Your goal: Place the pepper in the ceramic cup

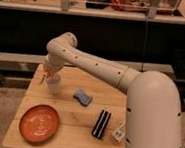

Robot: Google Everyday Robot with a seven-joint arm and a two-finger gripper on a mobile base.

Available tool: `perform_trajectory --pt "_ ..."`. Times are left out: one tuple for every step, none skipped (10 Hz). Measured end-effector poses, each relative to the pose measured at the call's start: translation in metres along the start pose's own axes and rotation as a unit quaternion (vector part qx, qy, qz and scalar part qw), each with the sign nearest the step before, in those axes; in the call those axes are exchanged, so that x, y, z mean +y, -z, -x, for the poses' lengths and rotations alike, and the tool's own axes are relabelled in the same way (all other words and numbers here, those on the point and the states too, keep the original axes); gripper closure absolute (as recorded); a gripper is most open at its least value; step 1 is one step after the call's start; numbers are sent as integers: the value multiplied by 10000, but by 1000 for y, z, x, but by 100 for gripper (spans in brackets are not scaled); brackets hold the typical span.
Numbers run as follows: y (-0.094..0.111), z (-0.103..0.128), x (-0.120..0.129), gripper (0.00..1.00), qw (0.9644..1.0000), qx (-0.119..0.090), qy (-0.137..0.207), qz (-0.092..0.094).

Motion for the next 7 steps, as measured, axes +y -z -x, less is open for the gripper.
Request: perform_trajectory --pt "-1 1 -1 100 10000 -16 4 -2" --pt "-3 1 -1 97 10000 -24 4 -7" --pt "-4 1 -1 93 10000 -33 -1 -13" --pt "-7 3 -3 93 10000 -49 10 -15" --pt "-8 5 -4 97 10000 -68 14 -16" --pt "-9 4 -4 96 10000 -74 12 -12" --pt "-9 4 -3 91 10000 -73 4 -18"
